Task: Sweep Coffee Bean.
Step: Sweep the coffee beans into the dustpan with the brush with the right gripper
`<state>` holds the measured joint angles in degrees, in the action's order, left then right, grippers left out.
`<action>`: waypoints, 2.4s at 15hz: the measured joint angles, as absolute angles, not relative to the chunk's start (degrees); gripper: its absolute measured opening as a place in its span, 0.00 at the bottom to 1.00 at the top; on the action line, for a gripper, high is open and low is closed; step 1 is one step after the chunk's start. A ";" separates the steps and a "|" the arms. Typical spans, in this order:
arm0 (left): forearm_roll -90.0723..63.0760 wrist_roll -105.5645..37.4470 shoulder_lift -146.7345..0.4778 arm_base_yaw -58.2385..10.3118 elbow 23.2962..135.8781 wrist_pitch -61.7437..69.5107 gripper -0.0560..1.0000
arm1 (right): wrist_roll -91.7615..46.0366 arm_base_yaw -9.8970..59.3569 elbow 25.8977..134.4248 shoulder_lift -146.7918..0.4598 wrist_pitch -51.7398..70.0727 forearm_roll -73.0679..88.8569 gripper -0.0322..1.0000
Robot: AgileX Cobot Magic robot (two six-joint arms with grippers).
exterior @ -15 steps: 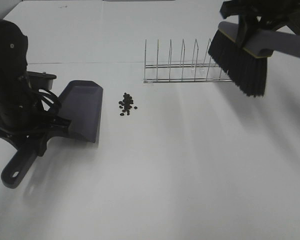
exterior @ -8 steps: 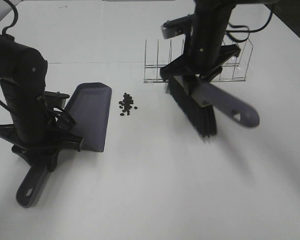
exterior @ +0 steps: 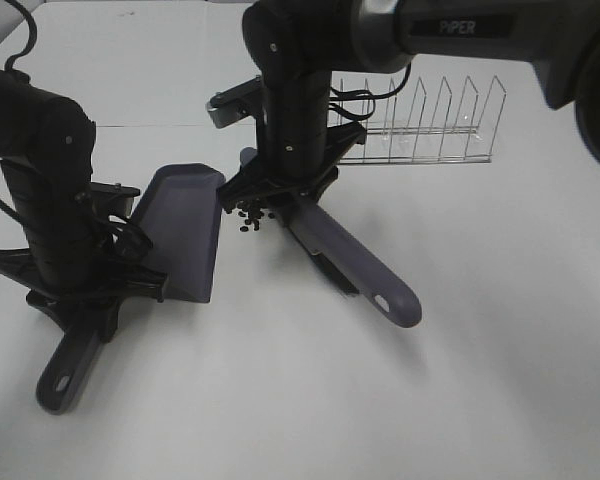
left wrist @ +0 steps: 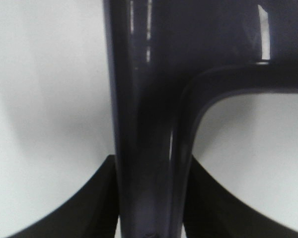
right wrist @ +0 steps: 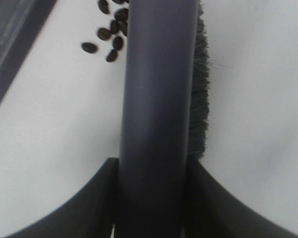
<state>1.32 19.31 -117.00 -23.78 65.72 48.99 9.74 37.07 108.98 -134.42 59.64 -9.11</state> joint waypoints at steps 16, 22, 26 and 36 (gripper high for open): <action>0.00 19.31 -117.00 -23.78 65.72 49.05 0.36 | 6.70 35.24 133.16 -131.21 70.30 -12.43 0.29; 0.00 19.31 -117.00 -23.78 65.72 49.16 0.36 | 5.27 24.64 127.71 -124.90 70.30 -6.53 0.29; 0.00 19.77 -117.00 -23.78 65.72 49.33 0.36 | 5.27 28.19 116.48 -126.34 70.02 -5.21 0.29; 4.18 23.32 -117.23 -23.78 65.72 50.19 0.36 | 7.51 34.84 115.62 -136.77 60.62 -4.41 0.29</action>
<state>4.18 23.32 -117.23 -23.78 65.72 50.19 7.51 34.84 115.62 -136.77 60.62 -4.41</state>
